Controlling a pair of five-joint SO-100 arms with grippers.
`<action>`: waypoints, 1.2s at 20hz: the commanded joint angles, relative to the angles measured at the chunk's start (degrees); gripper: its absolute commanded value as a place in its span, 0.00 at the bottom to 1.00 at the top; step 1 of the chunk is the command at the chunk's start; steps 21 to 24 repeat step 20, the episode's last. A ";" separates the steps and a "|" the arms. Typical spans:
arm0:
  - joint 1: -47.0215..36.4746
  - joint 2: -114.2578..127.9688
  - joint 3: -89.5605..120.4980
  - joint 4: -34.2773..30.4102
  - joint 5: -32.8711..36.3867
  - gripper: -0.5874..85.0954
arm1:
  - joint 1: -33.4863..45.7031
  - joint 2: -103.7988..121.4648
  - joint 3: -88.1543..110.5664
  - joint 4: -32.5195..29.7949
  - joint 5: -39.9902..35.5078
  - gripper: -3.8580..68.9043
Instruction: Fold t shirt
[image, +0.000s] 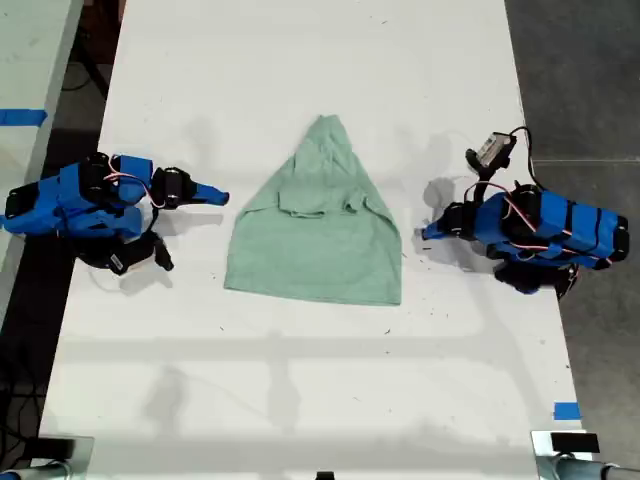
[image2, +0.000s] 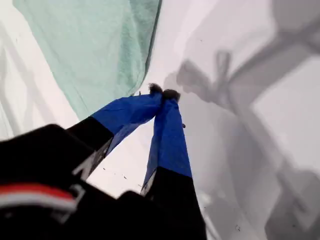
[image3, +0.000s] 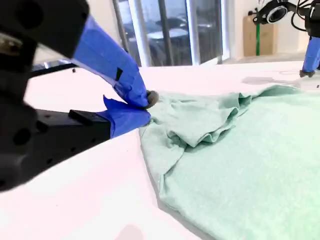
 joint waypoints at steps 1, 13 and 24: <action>-0.79 0.35 0.35 -0.53 0.62 0.01 | -0.97 0.53 2.37 -0.79 -0.53 0.05; 0.35 0.35 0.18 -0.09 1.41 0.01 | -0.35 0.53 2.55 -2.02 -1.93 0.05; 0.35 0.35 0.18 0.18 0.79 0.01 | -0.26 0.53 2.64 -2.02 -1.67 0.05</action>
